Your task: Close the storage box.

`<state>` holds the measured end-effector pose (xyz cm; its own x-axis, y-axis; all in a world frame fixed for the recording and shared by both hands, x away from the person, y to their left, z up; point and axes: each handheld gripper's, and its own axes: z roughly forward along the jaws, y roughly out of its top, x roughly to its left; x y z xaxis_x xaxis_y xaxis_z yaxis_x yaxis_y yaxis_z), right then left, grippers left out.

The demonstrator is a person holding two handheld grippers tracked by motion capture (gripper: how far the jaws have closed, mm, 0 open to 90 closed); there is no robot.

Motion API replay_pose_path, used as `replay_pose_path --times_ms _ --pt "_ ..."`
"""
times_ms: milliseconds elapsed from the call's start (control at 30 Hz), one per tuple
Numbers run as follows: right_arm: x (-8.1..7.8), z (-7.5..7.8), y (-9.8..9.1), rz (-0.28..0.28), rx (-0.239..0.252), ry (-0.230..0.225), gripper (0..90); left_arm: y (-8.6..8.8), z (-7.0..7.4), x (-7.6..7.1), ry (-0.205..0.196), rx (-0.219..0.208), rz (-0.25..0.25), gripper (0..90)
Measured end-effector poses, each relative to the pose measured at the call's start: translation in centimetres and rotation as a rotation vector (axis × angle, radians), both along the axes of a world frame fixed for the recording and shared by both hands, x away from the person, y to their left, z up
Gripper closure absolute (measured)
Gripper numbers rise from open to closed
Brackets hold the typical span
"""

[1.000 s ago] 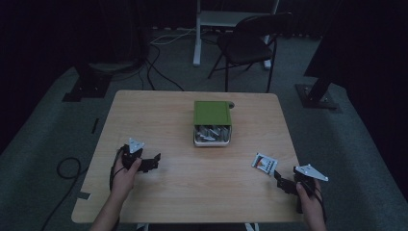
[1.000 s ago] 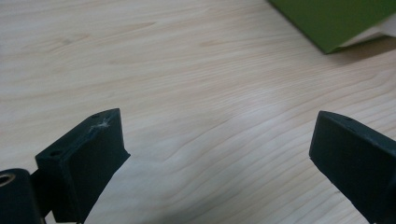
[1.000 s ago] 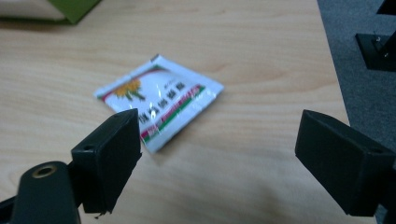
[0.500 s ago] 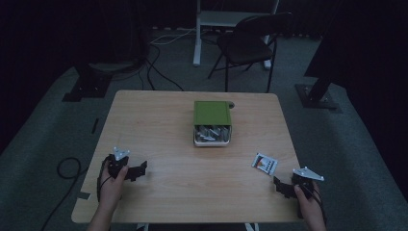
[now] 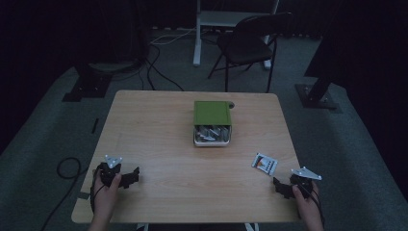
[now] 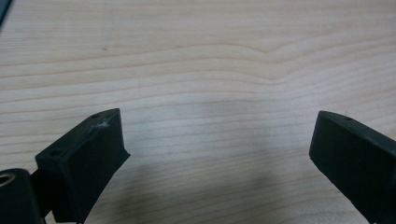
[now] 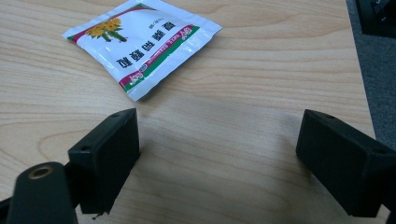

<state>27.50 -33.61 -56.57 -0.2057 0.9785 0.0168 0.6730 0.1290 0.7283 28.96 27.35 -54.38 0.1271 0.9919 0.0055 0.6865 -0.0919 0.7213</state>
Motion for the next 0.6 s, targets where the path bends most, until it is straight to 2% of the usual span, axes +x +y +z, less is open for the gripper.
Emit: replay_pose_path --times_ms 100,200,300,333,467,600 --pt "0.0 0.0 0.0 0.0 0.0 0.0 12.9 0.2 -0.1 -0.2 0.001 0.0 0.026 4.1" --pt "0.0 0.0 0.0 0.0 0.0 0.0 12.8 0.5 -0.3 -0.4 0.006 0.039 0.063 4.1" --pt "0.0 0.0 0.0 0.0 0.0 0.0 12.7 0.9 -0.3 -0.4 0.01 0.027 0.102 4.1" --pt "0.0 0.0 0.0 0.0 0.0 0.0 12.7 1.0 -0.3 -0.5 0.013 0.04 0.109 4.1" --pt "0.0 0.0 0.0 0.0 0.0 0.0 12.7 1.4 -0.7 -0.6 0.039 0.059 0.136 4.1" --pt "0.0 0.0 0.0 -0.001 0.0 0.0 12.6 1.6 -1.0 -0.6 0.067 0.049 0.157 4.1"
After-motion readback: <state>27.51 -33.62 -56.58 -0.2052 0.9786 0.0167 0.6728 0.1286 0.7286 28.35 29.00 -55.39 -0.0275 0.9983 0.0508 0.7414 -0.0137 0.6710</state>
